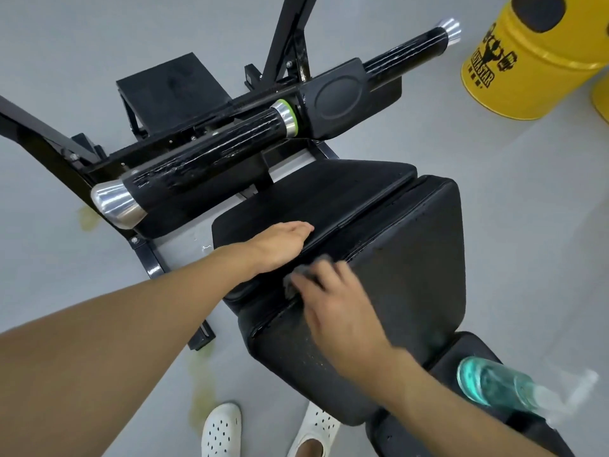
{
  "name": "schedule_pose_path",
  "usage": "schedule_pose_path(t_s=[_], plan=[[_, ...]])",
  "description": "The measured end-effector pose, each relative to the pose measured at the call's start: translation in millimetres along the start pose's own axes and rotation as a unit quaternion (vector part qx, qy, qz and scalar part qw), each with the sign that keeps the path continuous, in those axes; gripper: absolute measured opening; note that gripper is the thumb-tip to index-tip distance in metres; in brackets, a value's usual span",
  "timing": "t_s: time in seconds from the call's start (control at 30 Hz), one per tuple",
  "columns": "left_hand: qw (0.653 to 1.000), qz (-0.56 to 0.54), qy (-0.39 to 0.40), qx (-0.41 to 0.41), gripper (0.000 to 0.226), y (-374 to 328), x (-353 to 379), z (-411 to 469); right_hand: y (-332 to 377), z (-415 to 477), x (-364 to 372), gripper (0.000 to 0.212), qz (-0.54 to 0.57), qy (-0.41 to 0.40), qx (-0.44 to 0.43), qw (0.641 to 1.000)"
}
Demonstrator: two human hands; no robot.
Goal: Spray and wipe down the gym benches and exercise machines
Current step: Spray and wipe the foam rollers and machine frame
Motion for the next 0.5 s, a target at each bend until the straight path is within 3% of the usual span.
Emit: schedule_pose_path(t_s=[0.07, 0.17, 0.3, 0.4, 0.5], plan=[[1.0, -0.01, -0.027, -0.005, 0.047, -9.2, -5.1, 1.0, 30.1, -13.4, 15.4, 0.048, 0.024, 0.035, -0.07, 0.997], [0.999, -0.02, -0.026, 0.032, 0.049, -37.3, -0.8, 0.6, 10.5, -5.5, 5.1, 0.042, -0.013, 0.02, -0.101, 0.995], [0.996, 0.069, 0.012, 0.048, 0.048, -47.9, 10.4, 1.2, -90.6, 19.4, -55.4, 0.03, -0.053, -0.1, 0.008, 0.994], [0.986, 0.146, 0.053, 0.053, 0.05, -42.6, 24.6, -2.2, -187.8, 27.4, -115.2, 0.034, -0.046, -0.221, 0.128, 0.966], [0.979, 0.19, 0.056, 0.048, 0.06, -40.4, 29.2, -0.6, -243.3, 26.7, -130.9, 0.039, 0.011, -0.261, 0.232, 0.937]])
Point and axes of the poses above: each hand's wrist, its own z-axis towards the middle knuckle, its own x-axis out of the palm, y = z × x, the point moved 10 cm from there along z, towards the middle knuckle, and after that the axes turned 11 degrees about z, right-handed, at the moved point
